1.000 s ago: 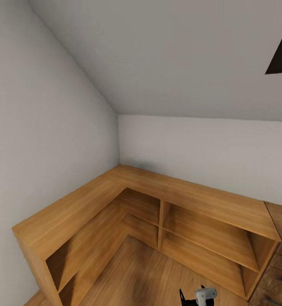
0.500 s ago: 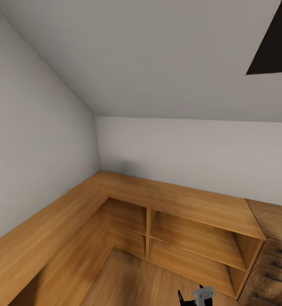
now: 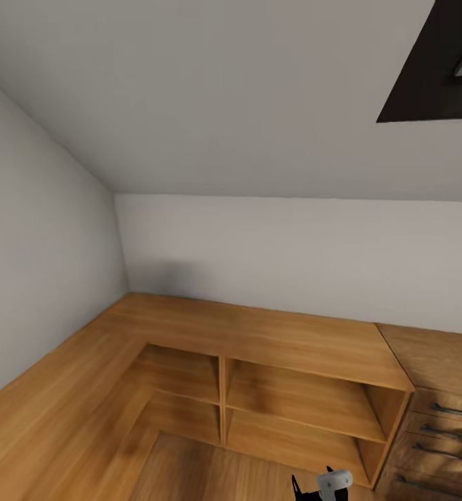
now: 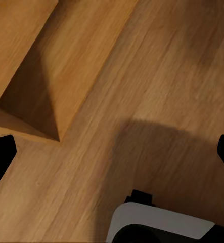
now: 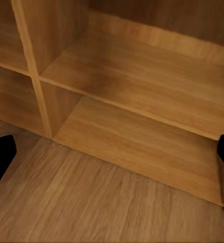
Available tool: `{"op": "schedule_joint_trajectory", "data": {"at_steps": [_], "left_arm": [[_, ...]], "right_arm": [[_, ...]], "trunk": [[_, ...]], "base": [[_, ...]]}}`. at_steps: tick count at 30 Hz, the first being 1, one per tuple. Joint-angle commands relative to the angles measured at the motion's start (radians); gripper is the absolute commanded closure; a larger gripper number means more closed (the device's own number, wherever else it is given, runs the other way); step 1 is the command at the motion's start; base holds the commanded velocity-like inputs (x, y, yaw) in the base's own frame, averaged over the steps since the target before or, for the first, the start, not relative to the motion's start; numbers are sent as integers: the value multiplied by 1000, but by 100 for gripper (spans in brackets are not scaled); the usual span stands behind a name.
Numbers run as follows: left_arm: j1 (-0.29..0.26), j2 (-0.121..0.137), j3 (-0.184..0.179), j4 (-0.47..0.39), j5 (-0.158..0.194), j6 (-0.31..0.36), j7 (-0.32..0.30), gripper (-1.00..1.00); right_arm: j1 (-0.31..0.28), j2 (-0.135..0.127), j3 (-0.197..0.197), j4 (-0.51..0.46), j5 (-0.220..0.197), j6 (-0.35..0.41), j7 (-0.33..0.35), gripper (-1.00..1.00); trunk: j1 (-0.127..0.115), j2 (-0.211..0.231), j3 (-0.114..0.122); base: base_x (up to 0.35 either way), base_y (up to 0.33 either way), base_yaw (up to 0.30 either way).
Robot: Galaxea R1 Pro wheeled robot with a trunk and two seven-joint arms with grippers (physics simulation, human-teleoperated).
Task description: In the bedroom, organize the workspace by keeping the computer under the desk, ensuring the monitor is on the desk, placing the keyboard on the desk next to the monitor, placing the mouse on the desk next to the keyboard, moving the folder from the swivel chair onto the desk next to the mouse, stacking the notebook on top of the folder with the pen on top of the notebook, and positioning the swivel chair next to the desk.
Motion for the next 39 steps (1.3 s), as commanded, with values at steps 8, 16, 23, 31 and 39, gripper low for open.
{"op": "schedule_joint_trajectory", "data": {"at_steps": [8, 16, 23, 31, 39], "left_arm": [[0, 1, -9, -2, 9, -2, 7, -100], [0, 1, -9, -2, 9, -2, 7, -100], [0, 1, -9, -2, 9, -3, 7, -100], [0, 2, -7, -2, 11, -3, 7, -100], [0, 1, -7, -2, 11, -3, 7, -100]], "right_arm": [[-1, 4, 7, 1, -3, -1, -8, -100], [-1, 3, 4, -3, -8, -1, -11, -100], [-1, 2, 4, -5, -8, -1, -10, -100], [-1, 2, 4, -5, -5, -1, -11, -100], [-1, 2, 5, -5, -4, -1, -10, -100]], "trunk": [[0, -1, 0], [0, -1, 1], [0, -1, 1], [0, -1, 1], [0, -1, 1]], "base": [[32, 4, -205], [2, 0, -57], [0, 0, -242], [78, 0, -292], [218, 0, -295]]}}
